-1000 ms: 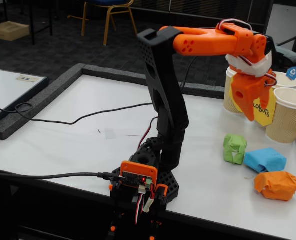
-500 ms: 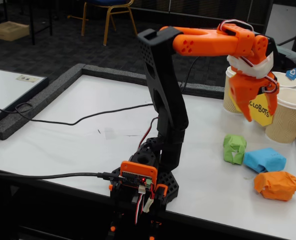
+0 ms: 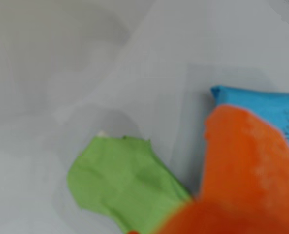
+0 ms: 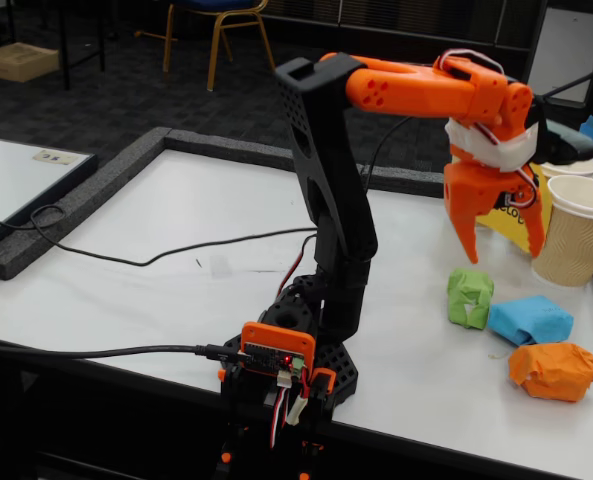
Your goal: Sort rubbish by color.
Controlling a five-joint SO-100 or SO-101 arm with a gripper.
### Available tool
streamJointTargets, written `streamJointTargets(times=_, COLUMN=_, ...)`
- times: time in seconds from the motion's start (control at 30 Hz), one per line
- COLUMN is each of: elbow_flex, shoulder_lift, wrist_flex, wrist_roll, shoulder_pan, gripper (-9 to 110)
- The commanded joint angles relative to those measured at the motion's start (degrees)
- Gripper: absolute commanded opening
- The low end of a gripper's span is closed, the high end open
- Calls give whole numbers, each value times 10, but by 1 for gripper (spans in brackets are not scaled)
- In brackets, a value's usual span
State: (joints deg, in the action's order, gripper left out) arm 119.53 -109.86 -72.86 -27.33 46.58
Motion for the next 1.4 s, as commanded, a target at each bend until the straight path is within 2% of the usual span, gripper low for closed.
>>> streamJointTargets(times=0.0, elbow_flex=-10, shoulder_lift=-11, wrist_flex=-3, wrist_roll=-17, shoulder_pan=12, gripper=20)
streamJointTargets(times=0.13, elbow_flex=1, shoulder_lift=-11, wrist_flex=-35, wrist_roll=-18, shoulder_pan=12, gripper=20)
streamJointTargets(times=0.37, elbow_flex=54, shoulder_lift=-5, wrist_flex=-45, wrist_roll=-18, shoulder_pan=12, gripper=27)
streamJointTargets(times=0.67, elbow_flex=67, shoulder_lift=56, wrist_flex=18, wrist_roll=-18, shoulder_pan=12, gripper=28)
streamJointTargets(times=0.97, elbow_flex=52, shoulder_lift=82, wrist_flex=93, wrist_roll=-12, shoulder_pan=12, gripper=12)
streamJointTargets(times=1.37, elbow_flex=7, shoulder_lift=67, wrist_flex=123, wrist_roll=-11, shoulder_pan=11, gripper=0)
